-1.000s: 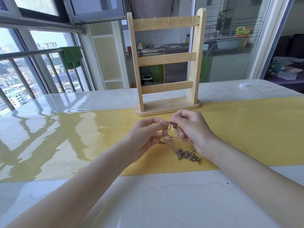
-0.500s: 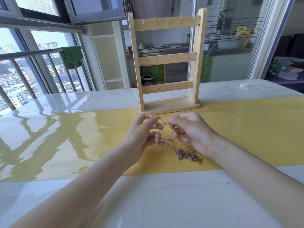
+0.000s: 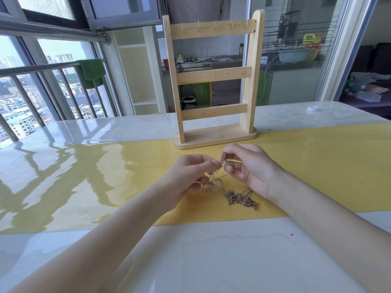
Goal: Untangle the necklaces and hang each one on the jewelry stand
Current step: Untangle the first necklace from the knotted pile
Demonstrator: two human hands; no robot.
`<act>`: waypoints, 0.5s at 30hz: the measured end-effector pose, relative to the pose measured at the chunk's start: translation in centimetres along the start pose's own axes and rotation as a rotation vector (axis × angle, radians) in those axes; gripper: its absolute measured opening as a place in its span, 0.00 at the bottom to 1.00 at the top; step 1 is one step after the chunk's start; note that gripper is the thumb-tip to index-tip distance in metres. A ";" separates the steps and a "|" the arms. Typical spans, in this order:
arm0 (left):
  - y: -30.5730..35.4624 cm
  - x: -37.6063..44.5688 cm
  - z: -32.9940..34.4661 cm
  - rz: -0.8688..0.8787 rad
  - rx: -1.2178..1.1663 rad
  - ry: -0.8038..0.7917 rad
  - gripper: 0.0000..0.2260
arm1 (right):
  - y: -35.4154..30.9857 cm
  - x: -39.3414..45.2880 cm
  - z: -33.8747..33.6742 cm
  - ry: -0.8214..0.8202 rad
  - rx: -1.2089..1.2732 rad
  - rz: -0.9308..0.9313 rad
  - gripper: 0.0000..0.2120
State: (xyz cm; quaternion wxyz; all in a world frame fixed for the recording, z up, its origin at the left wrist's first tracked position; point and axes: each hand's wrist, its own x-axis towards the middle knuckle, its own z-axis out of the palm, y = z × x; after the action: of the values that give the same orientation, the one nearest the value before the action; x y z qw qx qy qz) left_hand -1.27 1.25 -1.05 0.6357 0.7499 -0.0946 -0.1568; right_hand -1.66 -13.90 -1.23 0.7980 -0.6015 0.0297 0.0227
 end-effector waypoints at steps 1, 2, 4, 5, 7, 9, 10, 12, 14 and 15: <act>0.0 0.0 0.0 0.007 0.000 0.012 0.04 | 0.0 0.0 0.0 -0.004 -0.002 -0.002 0.09; 0.0 0.1 -0.1 0.016 -0.006 0.028 0.04 | 0.0 0.0 0.0 -0.006 -0.005 -0.004 0.09; 0.0 0.1 -0.1 0.041 -0.015 0.056 0.05 | 0.1 0.1 0.0 -0.012 -0.018 -0.012 0.07; -0.1 0.2 -0.2 0.054 -0.016 0.070 0.06 | 0.1 0.1 0.0 -0.011 -0.035 -0.017 0.06; -0.2 0.3 -0.2 0.079 -0.022 0.101 0.07 | 0.1 0.0 0.2 0.001 -0.065 -0.031 0.07; -0.2 0.4 -0.3 0.097 -0.049 0.113 0.08 | 0.1 0.0 0.3 -0.009 -0.073 -0.051 0.09; -0.2 0.4 -0.3 0.105 -0.068 0.110 0.08 | 0.0 -0.1 0.3 -0.028 -0.089 -0.057 0.08; 0.0 0.3 -0.3 0.126 -0.082 0.091 0.07 | -0.1 -0.2 0.3 -0.080 -0.163 -0.034 0.06; 0.0 0.2 -0.2 0.157 -0.032 0.073 0.07 | 0.0 -0.4 0.1 -0.138 -0.240 0.008 0.10; 0.0 0.1 -0.1 0.167 -0.006 0.071 0.07 | 0.1 -0.4 0.1 -0.154 -0.269 0.015 0.10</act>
State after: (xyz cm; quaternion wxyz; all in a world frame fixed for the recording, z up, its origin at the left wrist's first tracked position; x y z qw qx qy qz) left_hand -1.10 1.33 -1.05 0.6517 0.7426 -0.1338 -0.0770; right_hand -2.06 -13.78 -1.25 0.7099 -0.6992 -0.0303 0.0787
